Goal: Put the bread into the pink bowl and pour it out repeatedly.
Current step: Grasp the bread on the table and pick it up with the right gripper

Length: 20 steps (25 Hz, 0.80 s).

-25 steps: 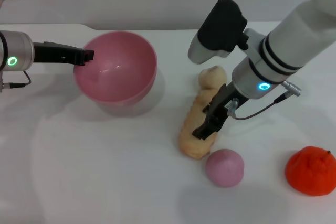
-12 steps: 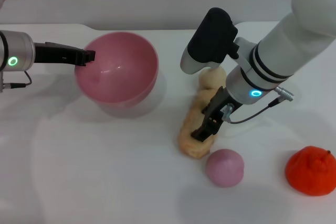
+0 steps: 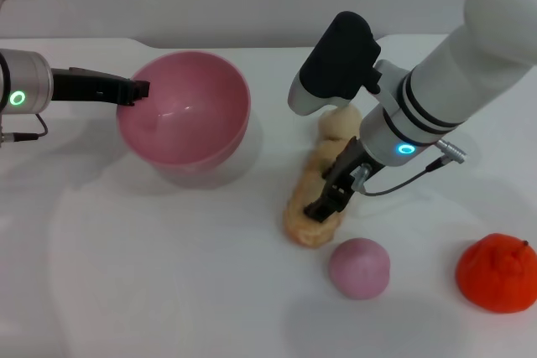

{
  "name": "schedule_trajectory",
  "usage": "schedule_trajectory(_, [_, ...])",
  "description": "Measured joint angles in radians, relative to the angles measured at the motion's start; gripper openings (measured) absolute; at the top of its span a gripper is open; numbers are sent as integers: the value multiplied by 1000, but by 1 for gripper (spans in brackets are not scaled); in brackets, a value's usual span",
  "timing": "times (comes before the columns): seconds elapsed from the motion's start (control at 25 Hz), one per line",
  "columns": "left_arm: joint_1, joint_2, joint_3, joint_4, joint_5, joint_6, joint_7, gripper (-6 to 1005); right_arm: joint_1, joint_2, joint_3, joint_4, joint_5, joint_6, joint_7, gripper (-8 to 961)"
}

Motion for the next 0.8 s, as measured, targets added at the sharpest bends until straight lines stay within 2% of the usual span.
schedule_trajectory(0.48, [3,-2,1,0,0,0,0,49,2,2,-31,6,0,11,20,668])
schedule_trajectory(0.8, [5,-3,1,-1,0,-1,1,50,-5,2,-43,1,-2,21,20,534])
